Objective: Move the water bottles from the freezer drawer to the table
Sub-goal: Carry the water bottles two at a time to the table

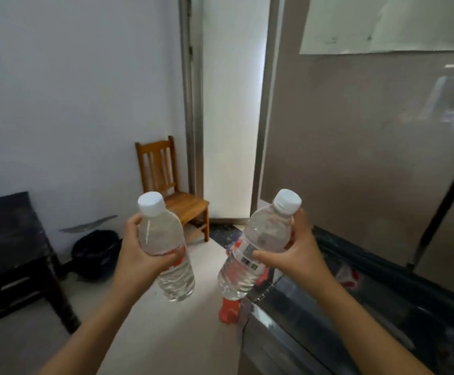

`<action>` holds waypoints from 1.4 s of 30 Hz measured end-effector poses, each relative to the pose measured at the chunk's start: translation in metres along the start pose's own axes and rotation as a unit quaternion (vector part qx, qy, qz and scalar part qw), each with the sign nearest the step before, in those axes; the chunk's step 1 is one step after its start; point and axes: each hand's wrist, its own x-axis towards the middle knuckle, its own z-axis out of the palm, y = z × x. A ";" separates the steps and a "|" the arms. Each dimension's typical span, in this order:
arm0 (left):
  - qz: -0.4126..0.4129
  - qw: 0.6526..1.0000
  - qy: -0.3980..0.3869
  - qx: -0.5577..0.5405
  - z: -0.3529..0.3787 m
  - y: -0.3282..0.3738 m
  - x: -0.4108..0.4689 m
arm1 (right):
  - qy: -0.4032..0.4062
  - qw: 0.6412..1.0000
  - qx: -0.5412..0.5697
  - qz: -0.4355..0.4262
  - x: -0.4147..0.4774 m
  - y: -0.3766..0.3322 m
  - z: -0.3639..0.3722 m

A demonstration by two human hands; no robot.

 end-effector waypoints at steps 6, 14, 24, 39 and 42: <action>-0.077 0.990 0.088 0.076 -0.058 -0.031 -0.061 | -0.158 0.987 0.002 0.028 -0.006 0.022 0.050; -0.165 0.940 0.273 0.122 -0.142 -0.050 -0.186 | -0.316 0.948 -0.036 0.013 -0.042 0.033 0.130; -0.191 0.857 0.459 0.138 -0.241 -0.030 -0.317 | -0.438 0.896 -0.024 -0.069 -0.098 -0.016 0.231; -0.143 0.812 0.545 0.150 -0.417 0.010 -0.465 | -0.499 0.860 0.027 -0.101 -0.237 -0.127 0.404; -0.144 0.811 0.546 0.155 -0.443 0.006 -0.475 | -0.478 0.873 0.040 -0.096 -0.253 -0.134 0.424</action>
